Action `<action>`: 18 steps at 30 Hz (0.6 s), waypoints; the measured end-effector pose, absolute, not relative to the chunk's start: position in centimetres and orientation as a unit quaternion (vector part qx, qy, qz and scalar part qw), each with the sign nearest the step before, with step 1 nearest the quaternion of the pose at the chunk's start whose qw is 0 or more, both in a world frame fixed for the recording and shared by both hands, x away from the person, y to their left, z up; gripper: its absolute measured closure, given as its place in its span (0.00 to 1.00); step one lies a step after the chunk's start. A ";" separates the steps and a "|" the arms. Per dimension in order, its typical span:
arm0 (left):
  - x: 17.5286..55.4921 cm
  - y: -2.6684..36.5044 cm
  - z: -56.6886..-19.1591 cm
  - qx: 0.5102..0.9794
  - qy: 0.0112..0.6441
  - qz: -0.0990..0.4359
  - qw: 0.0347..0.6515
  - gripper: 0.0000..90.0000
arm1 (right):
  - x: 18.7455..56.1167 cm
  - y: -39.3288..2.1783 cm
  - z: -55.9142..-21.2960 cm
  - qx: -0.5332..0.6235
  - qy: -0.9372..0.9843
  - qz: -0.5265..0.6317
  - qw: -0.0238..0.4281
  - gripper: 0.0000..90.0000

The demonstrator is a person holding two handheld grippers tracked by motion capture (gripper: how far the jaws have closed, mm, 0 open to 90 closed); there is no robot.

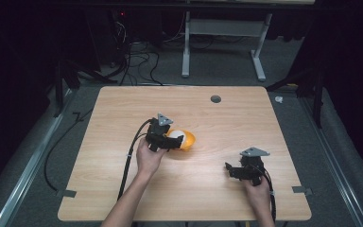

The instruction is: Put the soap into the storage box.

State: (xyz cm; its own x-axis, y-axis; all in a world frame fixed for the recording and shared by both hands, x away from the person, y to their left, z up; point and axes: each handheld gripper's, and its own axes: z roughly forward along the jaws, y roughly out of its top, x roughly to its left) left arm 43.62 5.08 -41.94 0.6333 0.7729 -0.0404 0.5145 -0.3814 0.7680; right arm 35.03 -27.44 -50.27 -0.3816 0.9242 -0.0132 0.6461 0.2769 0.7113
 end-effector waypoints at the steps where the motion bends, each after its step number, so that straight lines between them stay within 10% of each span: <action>1: 43.5 5.2 -41.8 0.814 0.395 0.165 0.393 0.24 | 35.0 -27.4 -50.3 0.511 0.768 0.317 0.219 0.22; 18: 41.6 8.3 -40.8 0.801 0.403 0.170 0.408 0.23 | 35.0 -27.4 -50.3 0.511 0.769 0.317 0.219 0.22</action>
